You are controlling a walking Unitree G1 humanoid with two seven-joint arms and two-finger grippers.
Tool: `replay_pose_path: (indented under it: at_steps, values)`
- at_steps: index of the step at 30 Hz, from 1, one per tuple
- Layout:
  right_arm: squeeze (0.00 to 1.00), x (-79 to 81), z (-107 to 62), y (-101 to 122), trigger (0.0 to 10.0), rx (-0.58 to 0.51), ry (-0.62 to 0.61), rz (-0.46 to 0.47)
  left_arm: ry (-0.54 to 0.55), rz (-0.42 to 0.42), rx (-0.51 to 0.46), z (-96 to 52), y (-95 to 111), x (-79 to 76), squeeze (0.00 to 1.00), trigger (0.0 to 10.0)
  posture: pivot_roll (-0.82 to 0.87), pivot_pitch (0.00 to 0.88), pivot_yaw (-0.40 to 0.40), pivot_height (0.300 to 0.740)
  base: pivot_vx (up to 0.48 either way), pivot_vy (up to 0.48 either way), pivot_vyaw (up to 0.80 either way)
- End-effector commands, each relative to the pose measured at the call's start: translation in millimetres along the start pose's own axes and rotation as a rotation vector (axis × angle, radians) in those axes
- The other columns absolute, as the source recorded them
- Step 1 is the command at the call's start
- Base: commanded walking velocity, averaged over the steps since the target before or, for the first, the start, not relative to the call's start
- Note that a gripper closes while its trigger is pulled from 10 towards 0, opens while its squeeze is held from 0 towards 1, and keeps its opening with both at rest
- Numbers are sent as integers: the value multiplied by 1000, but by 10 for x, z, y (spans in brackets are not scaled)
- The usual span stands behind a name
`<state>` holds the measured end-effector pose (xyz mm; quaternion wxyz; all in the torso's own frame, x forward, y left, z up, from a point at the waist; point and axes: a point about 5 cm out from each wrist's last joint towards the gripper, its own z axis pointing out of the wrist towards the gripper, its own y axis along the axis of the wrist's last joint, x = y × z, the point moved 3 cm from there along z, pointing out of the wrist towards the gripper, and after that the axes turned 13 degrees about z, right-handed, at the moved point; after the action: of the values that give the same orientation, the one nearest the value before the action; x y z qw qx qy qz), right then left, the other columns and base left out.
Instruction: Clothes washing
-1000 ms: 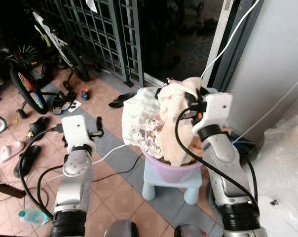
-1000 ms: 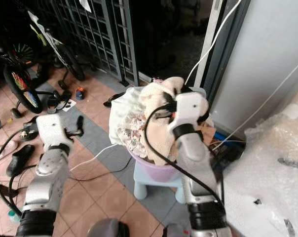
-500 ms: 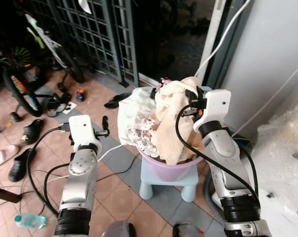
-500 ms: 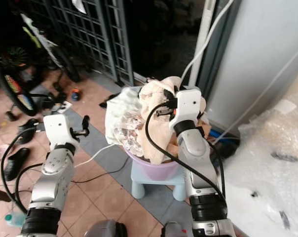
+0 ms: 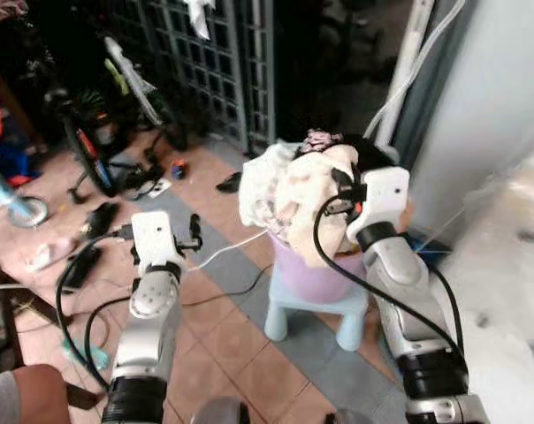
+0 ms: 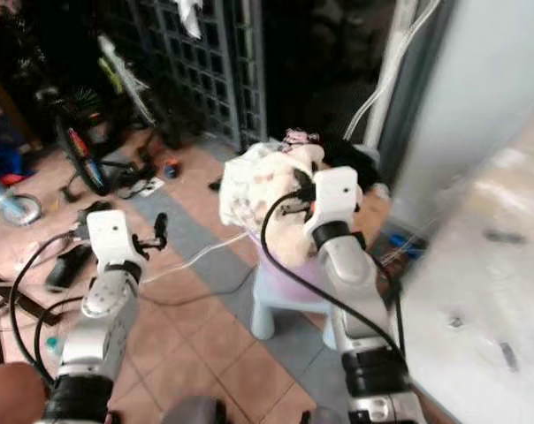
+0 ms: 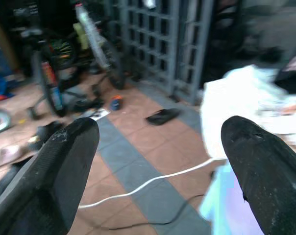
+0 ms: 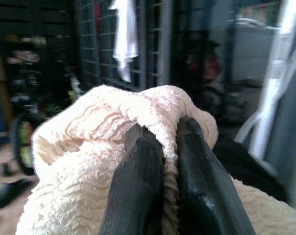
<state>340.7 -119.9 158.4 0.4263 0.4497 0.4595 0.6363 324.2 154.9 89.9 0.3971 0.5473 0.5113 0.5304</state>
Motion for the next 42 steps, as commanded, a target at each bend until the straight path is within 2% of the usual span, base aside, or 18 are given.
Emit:
replay_pose_path:
  at_steps: [1,6,10,19,25,26,29,33,42]
  values:
    - [0,57,35,51,10000,-20,17,1,8,11,-11,8,24,37,0,10000,-17,0,65,740,0,0,-800]
    - [0,85,65,71,10000,-36,20,-6,-17,4,-40,16,70,39,0,10000,-25,22,74,740,0,0,-800]
    - [0,97,91,102,10000,-47,24,-8,-17,-1,-49,33,93,33,0,10000,-29,19,73,740,0,-425,-800]
    - [0,82,103,94,10000,-49,20,-13,-3,5,-44,58,93,58,0,10000,-19,23,77,740,0,-200,0]
    - [0,57,90,26,10000,-34,8,-8,9,19,-63,55,161,155,0,10000,18,5,60,740,0,0,0]
    - [0,77,109,1,10000,-27,18,-10,44,18,-68,69,173,253,0,10000,19,0,47,740,0,0,0]
    - [0,114,177,69,10000,-45,31,-9,73,10,-71,81,192,313,0,10000,21,0,41,740,0,0,0]
    - [0,132,210,76,10000,-41,52,-15,80,8,-87,89,261,327,0,10000,18,0,31,740,0,0,-147]
    - [0,45,130,37,10000,-37,14,-21,44,-5,-66,38,173,268,0,10000,-3,0,56,740,0,0,-800]
